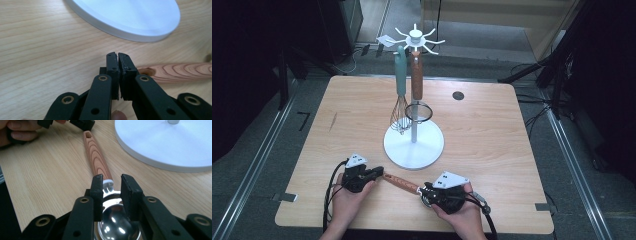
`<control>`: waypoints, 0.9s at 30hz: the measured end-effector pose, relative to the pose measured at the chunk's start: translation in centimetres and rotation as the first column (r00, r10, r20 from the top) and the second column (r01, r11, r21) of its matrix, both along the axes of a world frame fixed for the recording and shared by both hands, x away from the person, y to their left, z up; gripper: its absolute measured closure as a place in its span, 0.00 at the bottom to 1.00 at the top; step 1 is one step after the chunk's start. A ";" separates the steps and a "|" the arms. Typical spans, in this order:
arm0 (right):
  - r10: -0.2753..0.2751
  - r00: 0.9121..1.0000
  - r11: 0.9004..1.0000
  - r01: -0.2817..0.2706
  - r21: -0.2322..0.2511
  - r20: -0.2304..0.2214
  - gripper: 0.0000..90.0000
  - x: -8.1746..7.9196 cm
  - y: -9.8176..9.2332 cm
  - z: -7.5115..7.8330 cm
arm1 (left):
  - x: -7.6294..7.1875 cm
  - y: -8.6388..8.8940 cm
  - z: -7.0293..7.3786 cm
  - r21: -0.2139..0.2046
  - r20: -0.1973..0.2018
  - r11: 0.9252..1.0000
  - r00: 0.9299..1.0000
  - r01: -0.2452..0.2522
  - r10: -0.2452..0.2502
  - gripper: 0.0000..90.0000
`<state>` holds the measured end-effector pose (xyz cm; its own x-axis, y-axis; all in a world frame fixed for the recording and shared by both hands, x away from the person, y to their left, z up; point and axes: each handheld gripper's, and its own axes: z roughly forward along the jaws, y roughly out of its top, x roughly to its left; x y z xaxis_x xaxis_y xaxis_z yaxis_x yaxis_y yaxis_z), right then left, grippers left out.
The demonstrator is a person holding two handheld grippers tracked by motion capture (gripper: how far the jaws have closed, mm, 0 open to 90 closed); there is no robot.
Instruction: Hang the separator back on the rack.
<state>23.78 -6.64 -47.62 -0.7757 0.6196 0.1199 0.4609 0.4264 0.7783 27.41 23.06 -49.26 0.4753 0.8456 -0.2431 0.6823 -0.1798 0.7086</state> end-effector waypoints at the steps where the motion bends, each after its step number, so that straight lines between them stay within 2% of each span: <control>1: 0.010 1.000 1.000 -0.010 0.004 -0.003 0.79 0.1 0.0 0.1 | -0.1 -0.1 0.0 0.001 -0.001 1.000 1.000 0.007 -0.007 0.99; 4: 0.029 1.000 1.000 -0.029 -0.008 0.010 0.77 0.0 0.1 0.3 | -0.3 -0.3 0.0 -0.002 -0.006 1.000 1.000 0.025 -0.025 0.96; 7: 0.036 0.999 0.999 -0.036 -0.011 0.003 0.73 -0.1 0.1 0.6 | -0.6 -0.5 0.0 0.001 -0.003 0.999 0.999 0.034 -0.034 0.97; 9: 0.067 0.998 0.997 -0.067 -0.040 0.000 0.72 0.0 0.2 0.7 | -0.8 -0.7 0.0 0.002 -0.002 0.999 0.999 0.041 -0.041 0.97; 12: 0.106 0.994 0.989 -0.106 -0.108 -0.003 0.70 0.0 0.4 0.9 | -1.1 -1.1 0.0 0.008 0.000 0.998 0.999 0.055 -0.055 0.97; 13: 0.105 0.994 0.987 -0.104 -0.121 0.004 0.70 -0.1 0.5 0.9 | -1.3 -1.4 0.0 0.007 0.001 0.998 0.998 0.059 -0.059 0.97; 14: 0.100 0.995 0.986 -0.096 -0.133 0.022 0.69 0.0 0.5 1.0 | -1.4 -1.6 0.0 0.010 0.003 0.998 0.998 0.064 -0.064 0.97; 16: 0.104 0.995 0.986 -0.102 -0.133 0.009 0.69 0.1 0.5 1.0 | -1.6 -1.9 0.0 0.015 0.003 0.997 0.997 0.078 -0.078 0.97; 19: 0.131 0.991 0.977 -0.132 -0.167 -0.015 0.69 0.3 0.5 1.1 | -1.9 -2.4 0.0 0.015 0.003 0.996 0.996 0.090 -0.090 0.96; 21: 0.157 0.987 0.964 -0.160 -0.211 -0.029 0.69 0.4 0.6 1.1 | -2.1 -2.7 -0.1 0.012 0.001 0.995 0.995 0.096 -0.096 0.96; 22: 0.178 0.983 0.954 -0.182 -0.236 -0.040 0.67 0.5 0.5 1.2 | -2.2 -2.9 -0.1 0.003 -0.002 0.995 0.995 0.098 -0.098 0.96; 24: 0.225 0.973 0.928 -0.230 -0.292 -0.052 0.65 0.7 0.5 1.4 | -2.4 -3.3 -0.1 0.008 0.001 0.995 0.995 0.101 -0.101 0.97; 26: 0.241 0.968 0.909 -0.250 -0.335 -0.068 0.65 0.9 0.5 1.6 | -2.5 -3.7 -0.1 0.007 0.000 0.994 0.994 0.112 -0.112 0.96; 27: 0.245 0.967 0.904 -0.253 -0.345 -0.069 0.65 1.0 0.4 1.7 | -2.6 -3.9 -0.2 0.007 0.002 0.993 0.993 0.119 -0.119 0.96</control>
<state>24.73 -6.22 -45.90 -0.9098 0.4122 -0.0484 0.3203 0.7715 0.5497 24.78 19.14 -49.42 0.5736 0.7843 -0.2363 0.6538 -0.2646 0.7089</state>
